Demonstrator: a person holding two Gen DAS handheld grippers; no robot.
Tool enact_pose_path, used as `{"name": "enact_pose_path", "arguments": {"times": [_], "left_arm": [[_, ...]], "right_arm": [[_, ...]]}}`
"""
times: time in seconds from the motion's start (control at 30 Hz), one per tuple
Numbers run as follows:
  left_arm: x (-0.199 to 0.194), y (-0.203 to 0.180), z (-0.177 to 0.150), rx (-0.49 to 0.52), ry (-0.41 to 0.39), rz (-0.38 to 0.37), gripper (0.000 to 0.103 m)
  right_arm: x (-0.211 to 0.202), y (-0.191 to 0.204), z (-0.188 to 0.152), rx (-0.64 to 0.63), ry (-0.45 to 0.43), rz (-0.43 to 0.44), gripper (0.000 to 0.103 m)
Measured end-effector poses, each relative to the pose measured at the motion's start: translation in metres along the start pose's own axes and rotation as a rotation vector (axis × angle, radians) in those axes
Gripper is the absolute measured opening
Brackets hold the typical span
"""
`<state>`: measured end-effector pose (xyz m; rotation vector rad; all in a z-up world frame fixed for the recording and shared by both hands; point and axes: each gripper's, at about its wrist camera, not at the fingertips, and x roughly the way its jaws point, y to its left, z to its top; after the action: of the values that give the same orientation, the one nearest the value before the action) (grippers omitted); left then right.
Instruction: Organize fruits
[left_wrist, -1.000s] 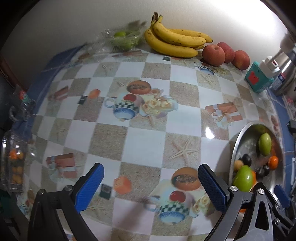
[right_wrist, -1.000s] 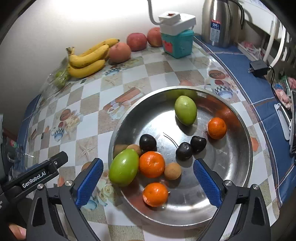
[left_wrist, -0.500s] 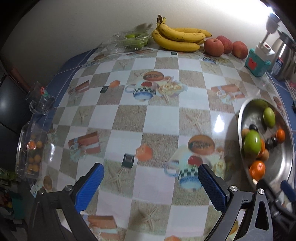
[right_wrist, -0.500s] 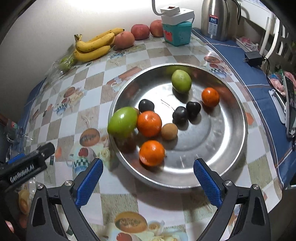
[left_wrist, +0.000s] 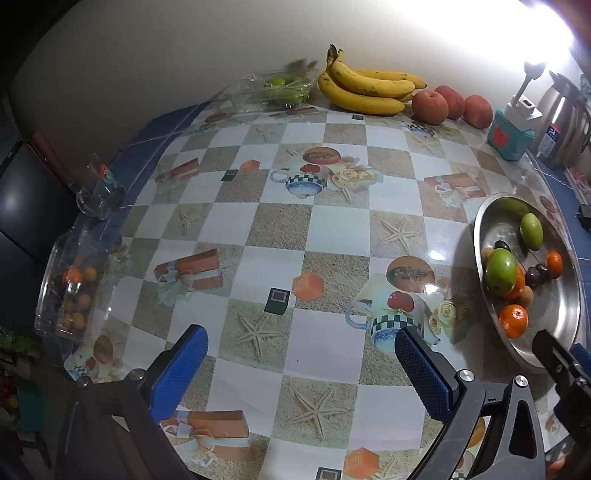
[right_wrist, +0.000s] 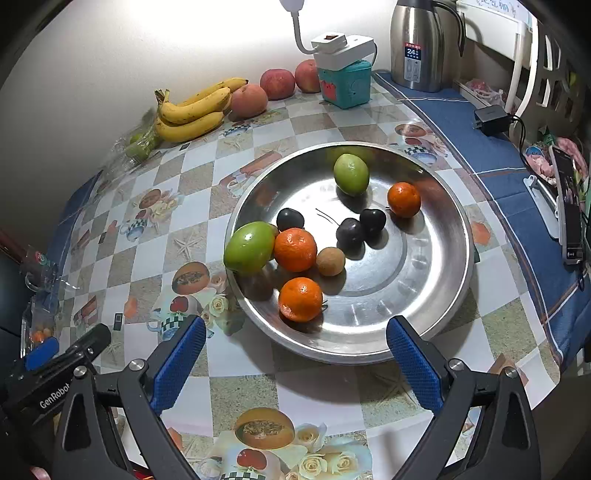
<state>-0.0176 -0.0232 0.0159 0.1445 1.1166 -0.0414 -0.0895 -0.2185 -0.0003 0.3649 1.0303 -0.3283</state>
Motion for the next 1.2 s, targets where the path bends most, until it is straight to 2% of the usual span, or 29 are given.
{"name": "enact_pose_path", "arguments": {"times": [0.4,1.2], "left_arm": [[0.007,0.000,0.001,-0.001,0.033,-0.017,0.103],[0.010,0.002,0.000,-0.004,0.044,-0.022,0.103]], "right_arm": [[0.010,0.001,-0.001,-0.020,0.035,-0.006,0.098],[0.014,0.001,-0.003,-0.020,0.043,-0.008,0.098]]}}
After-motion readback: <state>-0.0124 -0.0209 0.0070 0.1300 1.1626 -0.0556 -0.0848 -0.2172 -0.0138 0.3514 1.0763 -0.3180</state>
